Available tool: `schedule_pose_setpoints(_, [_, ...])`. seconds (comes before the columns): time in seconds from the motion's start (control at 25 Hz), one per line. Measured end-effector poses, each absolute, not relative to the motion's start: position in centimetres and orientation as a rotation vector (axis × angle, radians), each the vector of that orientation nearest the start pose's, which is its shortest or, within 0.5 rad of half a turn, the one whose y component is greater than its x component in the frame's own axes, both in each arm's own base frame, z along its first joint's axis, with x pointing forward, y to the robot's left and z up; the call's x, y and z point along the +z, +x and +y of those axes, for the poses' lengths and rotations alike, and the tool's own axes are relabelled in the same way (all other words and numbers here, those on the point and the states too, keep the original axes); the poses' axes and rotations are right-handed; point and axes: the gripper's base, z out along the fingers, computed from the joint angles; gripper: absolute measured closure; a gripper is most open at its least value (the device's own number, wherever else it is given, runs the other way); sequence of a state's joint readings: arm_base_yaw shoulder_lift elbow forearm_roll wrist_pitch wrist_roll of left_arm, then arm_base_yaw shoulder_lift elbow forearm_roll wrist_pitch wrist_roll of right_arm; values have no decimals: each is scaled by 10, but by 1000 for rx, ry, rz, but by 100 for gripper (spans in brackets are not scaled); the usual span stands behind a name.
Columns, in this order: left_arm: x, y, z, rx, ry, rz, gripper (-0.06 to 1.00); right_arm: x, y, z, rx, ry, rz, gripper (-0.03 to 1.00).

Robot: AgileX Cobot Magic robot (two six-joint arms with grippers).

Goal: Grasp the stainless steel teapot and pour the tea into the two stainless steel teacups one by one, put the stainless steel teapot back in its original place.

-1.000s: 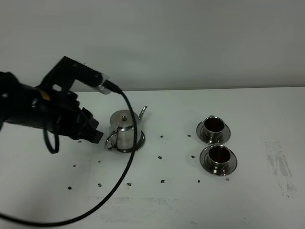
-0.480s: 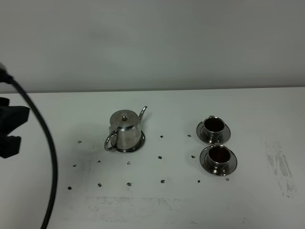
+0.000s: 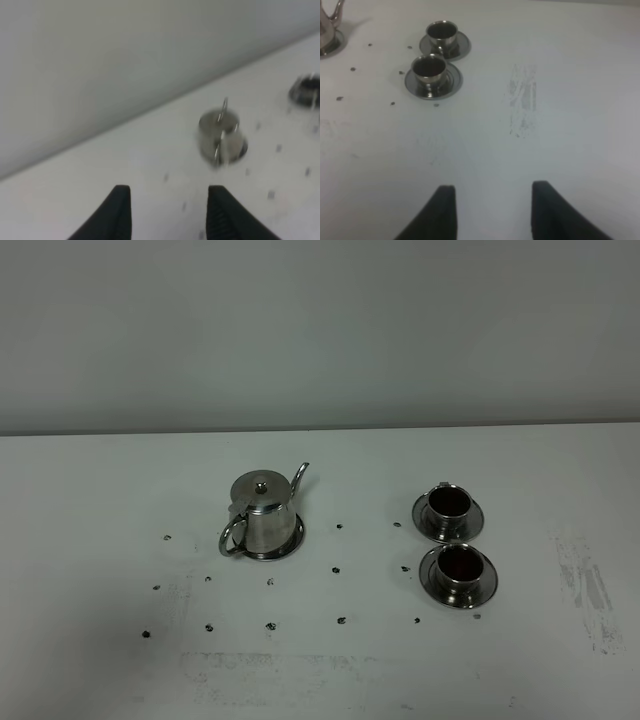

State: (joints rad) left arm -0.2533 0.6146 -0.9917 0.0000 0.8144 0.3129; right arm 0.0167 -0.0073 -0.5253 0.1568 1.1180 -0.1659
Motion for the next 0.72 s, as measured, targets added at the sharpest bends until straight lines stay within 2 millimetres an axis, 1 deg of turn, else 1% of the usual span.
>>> schedule_pose_setpoints(0.12, [407,70,-13,18,430,2010,57,280,-12,13,96,-203,2050,63])
schedule_pose_setpoints(0.24, [395,56,-8,-76,222,2194,57,280,-12,13,96,-203,2050,63])
schedule_pose_setpoints(0.28, [391,53,-7,-90,176,2223,57,280,-12,13,96,-203,2050,63])
schedule_pose_setpoints(0.4, [378,46,-2,-87,46,2240,57,280,-12,13,96,-203,2050,63])
schedule_pose_setpoints(0.52, [355,34,3,-35,-43,2249,57,280,-12,13,96,-203,2050,63])
schedule_pose_setpoints(0.64, [331,29,5,6,-95,2215,57,280,-12,13,96,-203,2050,63])
schedule_pose_setpoints(0.72, [318,25,5,10,-106,2180,57,280,-12,13,96,-203,2050,63])
